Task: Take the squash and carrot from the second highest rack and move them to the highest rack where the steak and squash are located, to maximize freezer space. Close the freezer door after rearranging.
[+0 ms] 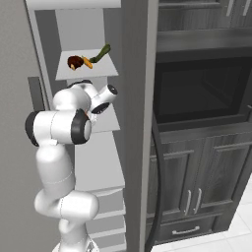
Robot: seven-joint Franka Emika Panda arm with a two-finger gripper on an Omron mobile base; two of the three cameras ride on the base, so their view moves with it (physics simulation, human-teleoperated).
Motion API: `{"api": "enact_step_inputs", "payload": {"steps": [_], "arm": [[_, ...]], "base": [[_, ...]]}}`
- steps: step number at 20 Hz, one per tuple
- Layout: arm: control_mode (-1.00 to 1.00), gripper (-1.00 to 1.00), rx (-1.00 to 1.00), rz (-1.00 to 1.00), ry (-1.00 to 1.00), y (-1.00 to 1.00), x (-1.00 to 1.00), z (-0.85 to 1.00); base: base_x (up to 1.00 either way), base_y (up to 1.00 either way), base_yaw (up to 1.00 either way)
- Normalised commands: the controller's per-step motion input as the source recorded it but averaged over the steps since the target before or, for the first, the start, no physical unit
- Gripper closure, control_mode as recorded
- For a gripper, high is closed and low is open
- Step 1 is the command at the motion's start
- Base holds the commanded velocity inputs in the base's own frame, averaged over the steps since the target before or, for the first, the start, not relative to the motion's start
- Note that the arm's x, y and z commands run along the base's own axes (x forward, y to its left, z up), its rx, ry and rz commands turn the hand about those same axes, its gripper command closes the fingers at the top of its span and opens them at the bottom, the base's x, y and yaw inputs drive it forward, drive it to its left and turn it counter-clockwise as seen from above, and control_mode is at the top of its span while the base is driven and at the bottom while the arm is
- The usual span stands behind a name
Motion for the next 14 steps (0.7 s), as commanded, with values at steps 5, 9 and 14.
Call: {"api": "enact_step_inputs", "payload": {"steps": [5, 9, 14], "arm": [[-1.00, 1.00, 0.00, 0.00, 0.00, 0.04, -0.06, -0.13], [-1.00, 1.00, 0.00, 0.00, -0.01, -0.01, -0.41, -0.23], [-1.00, 1.00, 0.00, 0.00, -0.08, -0.17, -0.55, -0.12]], "base": [[0.00, 0.00, 0.00], [0.00, 0.00, 0.00], [0.00, 0.00, 0.00]]}}
